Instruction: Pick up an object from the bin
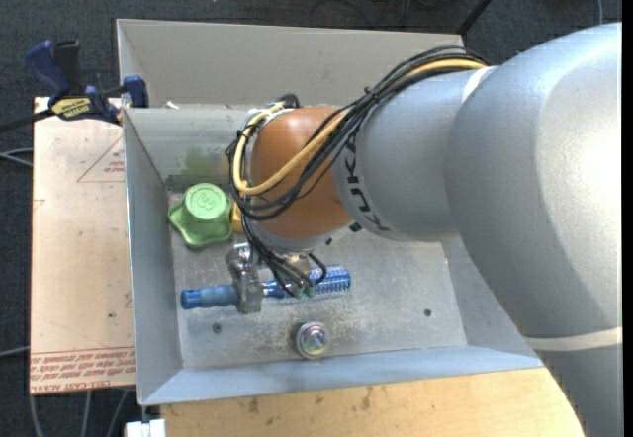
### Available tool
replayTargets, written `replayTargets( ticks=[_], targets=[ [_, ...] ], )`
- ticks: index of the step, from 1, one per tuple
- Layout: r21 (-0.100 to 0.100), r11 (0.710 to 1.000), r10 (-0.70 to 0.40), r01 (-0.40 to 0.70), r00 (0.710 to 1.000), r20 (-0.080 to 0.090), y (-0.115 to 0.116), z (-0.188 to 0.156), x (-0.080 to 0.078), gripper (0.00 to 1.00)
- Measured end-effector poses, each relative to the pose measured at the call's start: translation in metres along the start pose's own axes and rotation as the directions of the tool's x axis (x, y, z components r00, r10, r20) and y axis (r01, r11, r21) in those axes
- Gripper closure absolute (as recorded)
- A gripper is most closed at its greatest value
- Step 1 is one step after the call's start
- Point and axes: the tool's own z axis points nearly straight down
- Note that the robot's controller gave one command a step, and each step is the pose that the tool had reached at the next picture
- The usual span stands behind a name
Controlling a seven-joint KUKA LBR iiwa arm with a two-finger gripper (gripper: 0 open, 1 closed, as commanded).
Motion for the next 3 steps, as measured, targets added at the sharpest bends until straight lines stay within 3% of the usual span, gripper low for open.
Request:
replayTargets(
  ticks=[1,2,3],
  targets=[
    [0.01,0.999,0.052,-0.052,0.999,-0.005,0.048,0.003,0.038,1.0],
    [-0.001,0.996,0.094,-0.094,0.996,0.004,0.047,-0.035,0.032,1.0],
    [-0.002,0.99,0.138,-0.138,0.99,0.009,0.043,-0.105,0.021,1.0]
  ],
)
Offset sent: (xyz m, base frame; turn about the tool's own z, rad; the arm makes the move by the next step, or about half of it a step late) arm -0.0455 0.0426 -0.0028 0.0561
